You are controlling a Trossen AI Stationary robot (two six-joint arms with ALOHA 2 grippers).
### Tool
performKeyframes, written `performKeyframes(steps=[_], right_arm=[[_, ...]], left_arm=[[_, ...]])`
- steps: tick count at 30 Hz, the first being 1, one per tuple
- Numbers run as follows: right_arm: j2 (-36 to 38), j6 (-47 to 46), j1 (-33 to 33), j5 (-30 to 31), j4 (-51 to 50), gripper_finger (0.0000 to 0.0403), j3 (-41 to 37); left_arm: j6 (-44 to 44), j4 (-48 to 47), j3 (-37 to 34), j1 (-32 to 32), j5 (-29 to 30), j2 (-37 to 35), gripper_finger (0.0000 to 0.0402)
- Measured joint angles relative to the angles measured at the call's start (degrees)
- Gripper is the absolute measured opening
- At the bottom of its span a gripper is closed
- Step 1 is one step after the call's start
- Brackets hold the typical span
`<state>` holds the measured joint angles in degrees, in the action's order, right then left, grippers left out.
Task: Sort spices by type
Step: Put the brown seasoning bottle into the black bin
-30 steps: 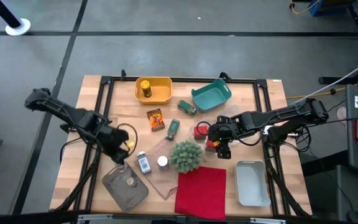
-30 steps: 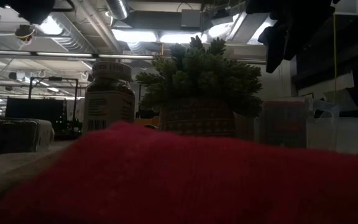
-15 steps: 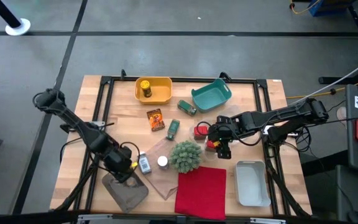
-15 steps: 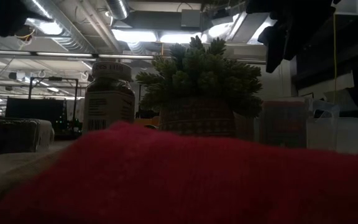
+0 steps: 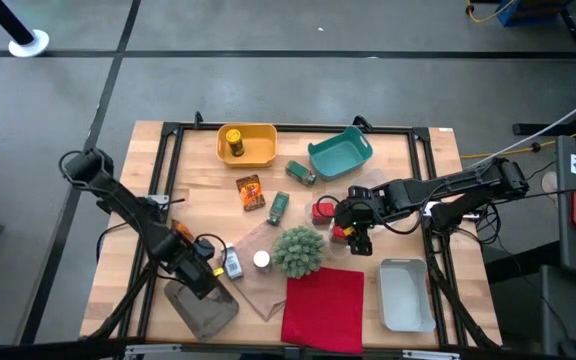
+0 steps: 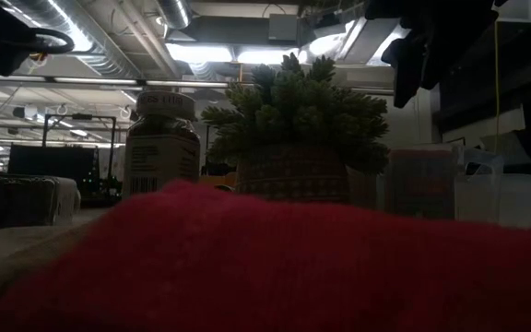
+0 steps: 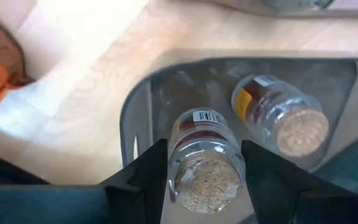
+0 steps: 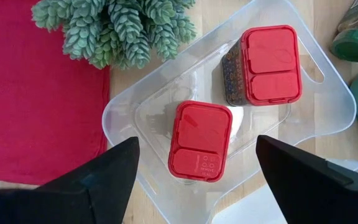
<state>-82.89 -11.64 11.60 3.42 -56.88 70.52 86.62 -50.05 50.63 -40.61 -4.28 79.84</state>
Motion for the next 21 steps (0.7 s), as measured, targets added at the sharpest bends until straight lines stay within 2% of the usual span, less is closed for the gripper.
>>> performKeyframes(steps=[12, 21], right_arm=[[0.0, 0.0, 0.0, 0.0, 0.2, 0.0324, 0.0], [0.0, 0.0, 0.0, 0.0, 0.3, 0.0324, 0.0]], left_arm=[[-1.1, -0.2, 0.0, -0.4, 1.6, 4.3, 0.0166], [-1.2, 1.1, 0.0, -0.4, 0.7, 4.7, 0.0167]])
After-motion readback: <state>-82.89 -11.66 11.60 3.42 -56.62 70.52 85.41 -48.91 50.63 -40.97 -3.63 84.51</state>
